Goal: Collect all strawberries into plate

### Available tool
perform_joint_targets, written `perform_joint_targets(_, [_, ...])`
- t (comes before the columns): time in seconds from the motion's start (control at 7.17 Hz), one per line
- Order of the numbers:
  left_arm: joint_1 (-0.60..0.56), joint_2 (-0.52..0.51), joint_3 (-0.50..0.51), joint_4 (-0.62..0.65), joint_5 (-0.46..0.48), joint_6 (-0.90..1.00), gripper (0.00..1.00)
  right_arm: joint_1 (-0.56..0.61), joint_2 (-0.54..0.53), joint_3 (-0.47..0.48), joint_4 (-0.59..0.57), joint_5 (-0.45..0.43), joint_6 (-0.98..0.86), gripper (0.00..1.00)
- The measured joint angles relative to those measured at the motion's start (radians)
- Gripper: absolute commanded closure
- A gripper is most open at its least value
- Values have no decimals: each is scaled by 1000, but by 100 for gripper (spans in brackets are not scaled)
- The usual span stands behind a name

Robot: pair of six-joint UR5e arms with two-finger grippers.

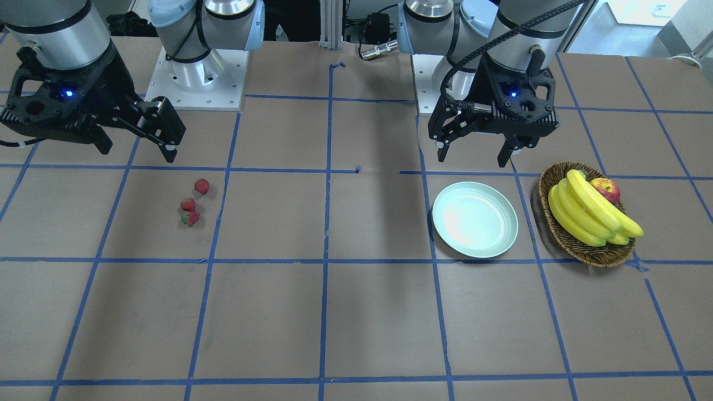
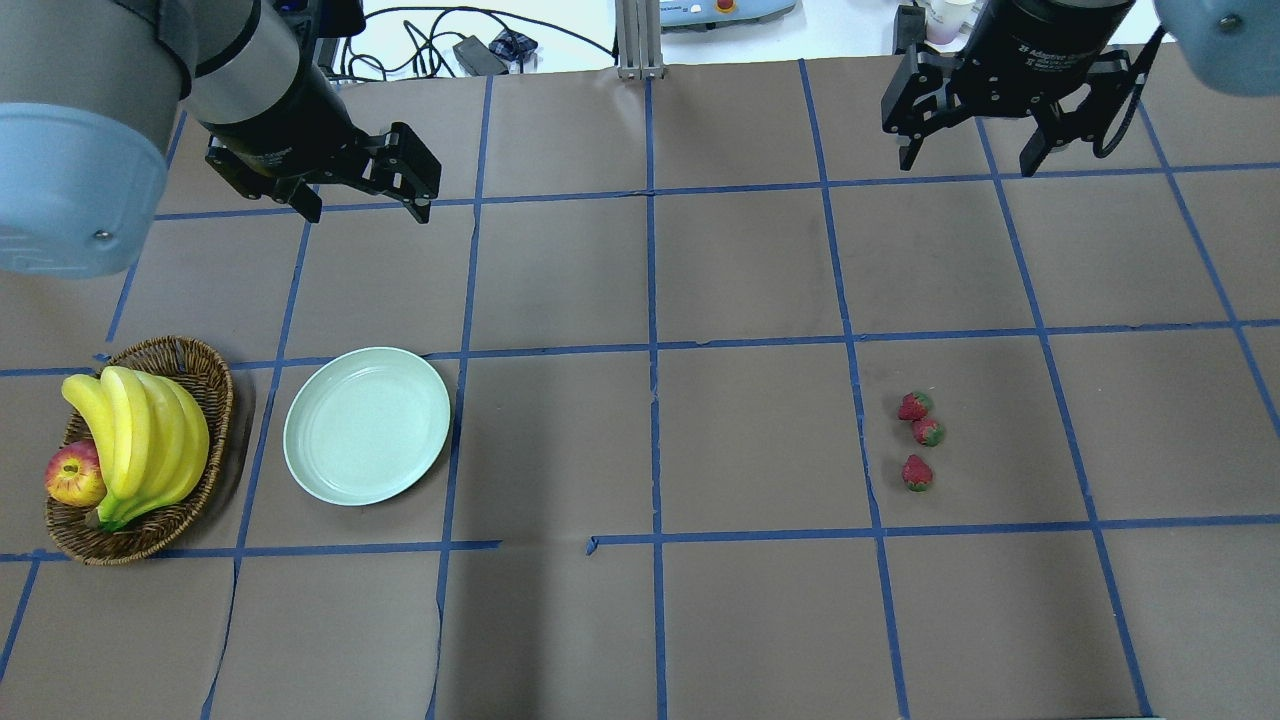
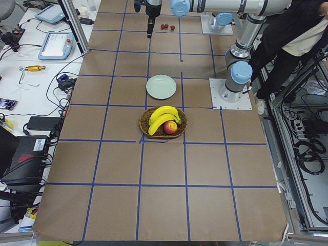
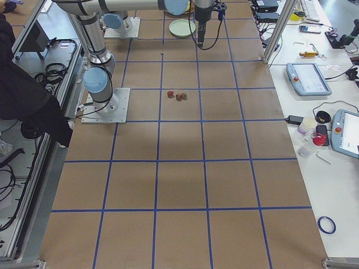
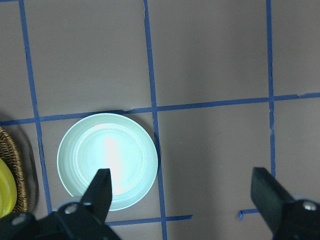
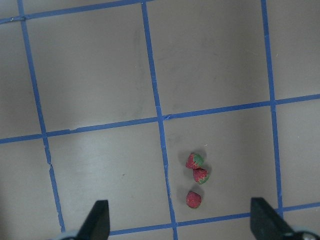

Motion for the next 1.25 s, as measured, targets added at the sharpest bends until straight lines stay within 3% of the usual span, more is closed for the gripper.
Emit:
perform_joint_targets(0.84, [0, 4, -4, -1, 0, -1, 0, 1, 1, 5, 1, 0, 1, 0])
perform_joint_targets(1.25, [-1, -1, -6, -1, 1, -1, 0, 0, -2, 81, -4, -1, -2, 0])
